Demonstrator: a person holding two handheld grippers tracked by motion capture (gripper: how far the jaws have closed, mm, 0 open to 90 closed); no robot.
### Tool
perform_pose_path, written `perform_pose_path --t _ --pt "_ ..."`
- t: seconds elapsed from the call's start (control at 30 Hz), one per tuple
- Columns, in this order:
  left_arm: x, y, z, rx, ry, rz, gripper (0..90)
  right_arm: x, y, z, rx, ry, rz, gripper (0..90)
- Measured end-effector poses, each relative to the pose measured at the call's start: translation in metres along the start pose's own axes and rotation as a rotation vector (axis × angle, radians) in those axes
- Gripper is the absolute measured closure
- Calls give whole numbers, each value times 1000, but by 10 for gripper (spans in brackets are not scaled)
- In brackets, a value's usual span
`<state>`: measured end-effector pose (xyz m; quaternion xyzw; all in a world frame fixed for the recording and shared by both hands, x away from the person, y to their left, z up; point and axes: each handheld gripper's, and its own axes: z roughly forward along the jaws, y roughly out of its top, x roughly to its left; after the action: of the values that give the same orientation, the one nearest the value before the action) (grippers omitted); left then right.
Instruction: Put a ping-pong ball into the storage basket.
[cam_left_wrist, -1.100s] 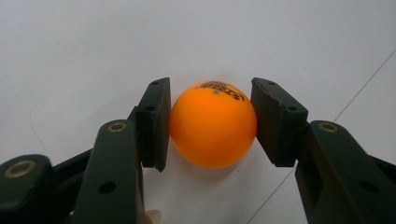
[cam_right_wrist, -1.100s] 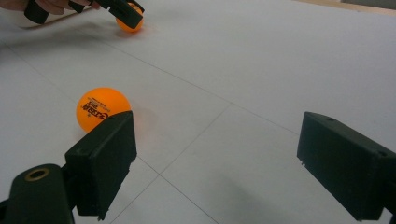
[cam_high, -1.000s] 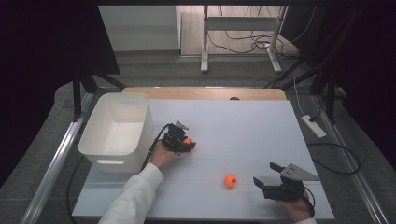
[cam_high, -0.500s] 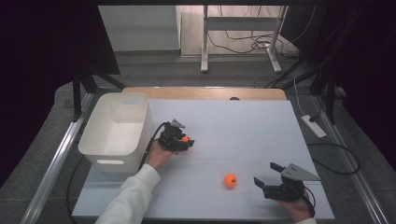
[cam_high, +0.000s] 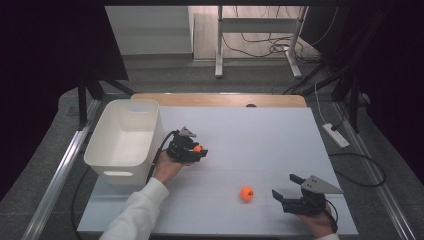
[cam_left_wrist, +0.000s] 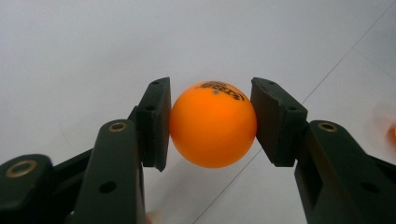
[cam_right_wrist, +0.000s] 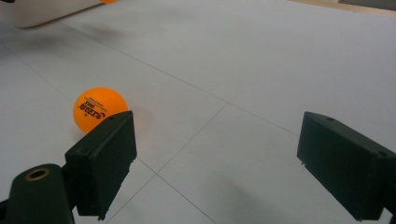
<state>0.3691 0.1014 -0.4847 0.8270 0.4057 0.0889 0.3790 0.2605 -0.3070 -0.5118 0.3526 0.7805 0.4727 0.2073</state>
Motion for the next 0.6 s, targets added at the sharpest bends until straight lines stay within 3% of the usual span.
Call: perform_pose_path --t 0.6 --pt "-5 1 -18 -54 -23 17 506 0 0 0 2 2 -2 117"
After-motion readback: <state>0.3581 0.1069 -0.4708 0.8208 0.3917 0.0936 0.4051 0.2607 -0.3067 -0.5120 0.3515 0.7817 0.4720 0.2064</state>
